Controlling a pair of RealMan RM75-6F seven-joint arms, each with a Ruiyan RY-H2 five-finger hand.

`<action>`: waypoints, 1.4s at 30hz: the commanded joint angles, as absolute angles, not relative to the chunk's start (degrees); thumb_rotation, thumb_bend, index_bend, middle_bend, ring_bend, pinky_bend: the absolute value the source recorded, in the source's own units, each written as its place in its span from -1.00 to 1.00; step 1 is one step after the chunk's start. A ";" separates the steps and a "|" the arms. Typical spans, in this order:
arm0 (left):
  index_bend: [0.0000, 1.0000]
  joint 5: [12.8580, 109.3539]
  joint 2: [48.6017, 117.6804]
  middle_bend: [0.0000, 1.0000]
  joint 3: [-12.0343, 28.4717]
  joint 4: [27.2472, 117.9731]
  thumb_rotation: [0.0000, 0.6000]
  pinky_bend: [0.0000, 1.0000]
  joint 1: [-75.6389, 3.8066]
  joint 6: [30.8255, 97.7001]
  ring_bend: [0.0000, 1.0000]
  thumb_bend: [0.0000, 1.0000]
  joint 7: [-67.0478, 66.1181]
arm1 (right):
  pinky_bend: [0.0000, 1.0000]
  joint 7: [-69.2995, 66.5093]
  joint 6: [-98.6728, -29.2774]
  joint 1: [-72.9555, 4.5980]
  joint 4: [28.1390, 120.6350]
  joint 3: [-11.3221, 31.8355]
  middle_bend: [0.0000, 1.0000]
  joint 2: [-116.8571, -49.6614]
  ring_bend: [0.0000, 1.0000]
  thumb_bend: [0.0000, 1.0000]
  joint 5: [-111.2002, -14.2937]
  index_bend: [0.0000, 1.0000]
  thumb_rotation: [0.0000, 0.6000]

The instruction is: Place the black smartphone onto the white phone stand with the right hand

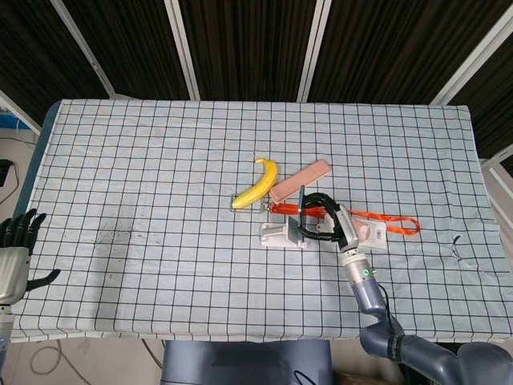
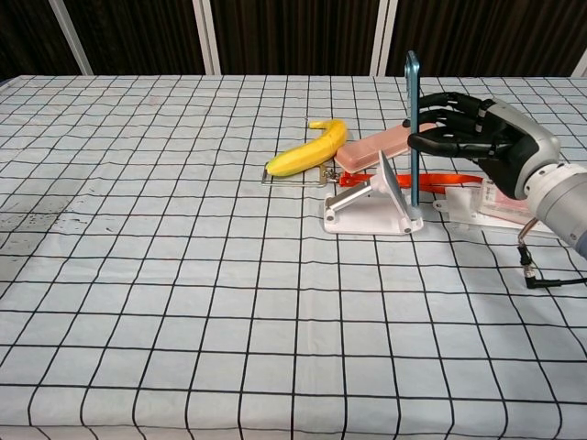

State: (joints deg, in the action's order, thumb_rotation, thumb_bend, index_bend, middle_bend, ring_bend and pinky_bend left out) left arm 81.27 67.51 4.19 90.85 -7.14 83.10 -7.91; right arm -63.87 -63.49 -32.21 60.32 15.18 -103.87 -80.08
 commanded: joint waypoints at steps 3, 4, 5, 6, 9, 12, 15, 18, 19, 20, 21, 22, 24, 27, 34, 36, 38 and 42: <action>-1.00 80.97 67.48 -1.00 4.23 90.77 1.00 -1.00 -7.14 82.96 -1.00 -1.00 -7.99 | -0.58 -63.88 -63.25 -32.17 59.25 14.93 0.00 -104.62 -0.28 0.43 -79.71 0.01 1.00; -1.00 80.93 67.48 -1.00 4.25 90.75 1.00 -1.00 -7.14 82.95 -1.00 -1.00 -7.97 | -0.58 -63.83 -63.29 -32.15 59.11 14.86 0.00 -104.70 -0.28 0.43 -79.74 0.01 1.00; -1.00 80.88 67.48 -1.00 4.28 90.73 1.00 -1.00 -7.14 82.93 -1.00 -1.00 -7.90 | -0.58 -63.78 -63.41 -32.13 58.96 14.80 0.00 -104.81 -0.28 0.43 -79.78 0.01 1.00; -1.00 80.85 67.48 -1.00 4.30 90.72 1.00 -1.00 -7.15 82.92 -1.00 -1.00 -7.83 | -0.58 -63.75 -63.48 -32.10 58.82 14.76 0.00 -104.92 -0.28 0.43 -79.78 0.01 1.00; -1.00 80.90 67.46 -1.00 4.31 90.72 1.00 -1.00 -7.17 82.92 -1.00 -1.00 -7.69 | -0.58 -63.79 -63.63 -32.02 58.58 14.80 0.00 -105.18 -0.28 0.43 -79.63 0.01 1.00; -1.00 80.90 67.43 -1.00 4.29 90.71 1.00 -1.00 -7.14 82.94 -1.00 -1.00 -7.55 | -0.58 -63.67 -63.80 -31.94 58.45 14.74 -0.01 -105.31 -0.28 0.43 -79.63 0.00 1.00; -1.00 80.91 67.39 -1.00 4.30 90.71 1.00 -1.00 -7.13 82.95 -1.00 -1.00 -7.37 | -0.58 -63.44 -64.09 -31.83 58.44 14.66 -0.02 -105.42 -0.29 0.43 -79.68 0.00 1.00; -1.00 80.96 67.39 -1.00 4.30 90.68 1.00 -1.00 -7.13 83.00 -1.00 -1.00 -7.32 | -0.58 -63.16 -64.23 -31.75 58.41 14.50 -0.03 -105.52 -0.30 0.43 -79.76 0.00 1.00; -1.00 80.98 67.38 -1.00 4.29 90.68 1.00 -1.00 -7.12 82.99 -1.00 -1.00 -7.30 | -0.58 -63.09 -64.30 -31.70 58.40 14.46 -0.03 -105.58 -0.30 0.43 -79.76 0.00 1.00; -1.00 80.98 67.38 -1.00 4.29 90.68 1.00 -1.00 -7.13 82.98 -1.00 -1.00 -7.27 | -0.58 -62.99 -64.40 -31.65 58.38 14.43 -0.04 -105.65 -0.30 0.43 -79.76 0.00 1.00; -1.00 80.99 67.37 -1.00 4.29 90.68 1.00 -1.00 -7.13 82.97 -1.00 -1.00 -7.24 | -0.58 -62.79 -64.49 -31.59 58.31 14.35 -0.04 -105.72 -0.30 0.43 -79.78 0.00 1.00; -1.00 81.00 67.37 -1.00 4.28 90.68 1.00 -1.00 -7.14 82.96 -1.00 -1.00 -7.24 | -0.58 -62.68 -64.56 -31.53 58.29 14.30 -0.04 -105.79 -0.31 0.43 -79.79 -0.01 1.00; -1.00 81.00 67.35 -1.00 4.26 90.69 1.00 -1.00 -7.13 82.94 -1.00 -1.00 -7.19 | -0.58 -62.49 -64.68 -31.43 58.29 14.20 -0.05 -105.91 -0.31 0.43 -79.79 -0.01 1.00; -1.00 81.00 67.32 -1.00 4.29 90.73 1.00 -1.00 -7.14 82.96 -1.00 -1.00 -7.08 | -0.58 -62.30 -64.86 -31.25 58.36 14.09 -0.05 -106.11 -0.31 0.43 -79.76 -0.01 1.00; -1.00 80.93 67.24 -1.00 4.32 90.78 1.00 -1.00 -7.13 82.89 -1.00 -1.00 -6.67 | -0.58 -61.31 -65.35 -31.03 59.01 14.00 -0.05 -106.35 -0.31 0.43 -79.81 -0.01 1.00; -1.00 80.95 67.20 -1.00 4.33 90.77 1.00 -1.00 -7.12 82.92 -1.00 -1.00 -6.53 | -0.58 -61.05 -65.40 -30.94 59.22 13.98 -0.05 -106.42 -0.31 0.43 -79.74 -0.01 1.00; -1.00 80.94 67.15 -1.00 4.35 90.78 1.00 -1.00 -7.13 82.90 -1.00 -1.00 -6.37 | -0.58 -60.64 -65.54 -30.89 59.32 13.97 -0.05 -106.50 -0.31 0.43 -79.75 -0.01 1.00; -1.00 80.85 67.11 -1.00 4.44 90.73 1.00 -1.00 -7.13 82.89 -1.00 -1.00 -6.12 | -0.58 -59.97 -65.58 -30.91 59.47 13.89 -0.07 -106.57 -0.33 0.42 -79.84 -0.04 1.00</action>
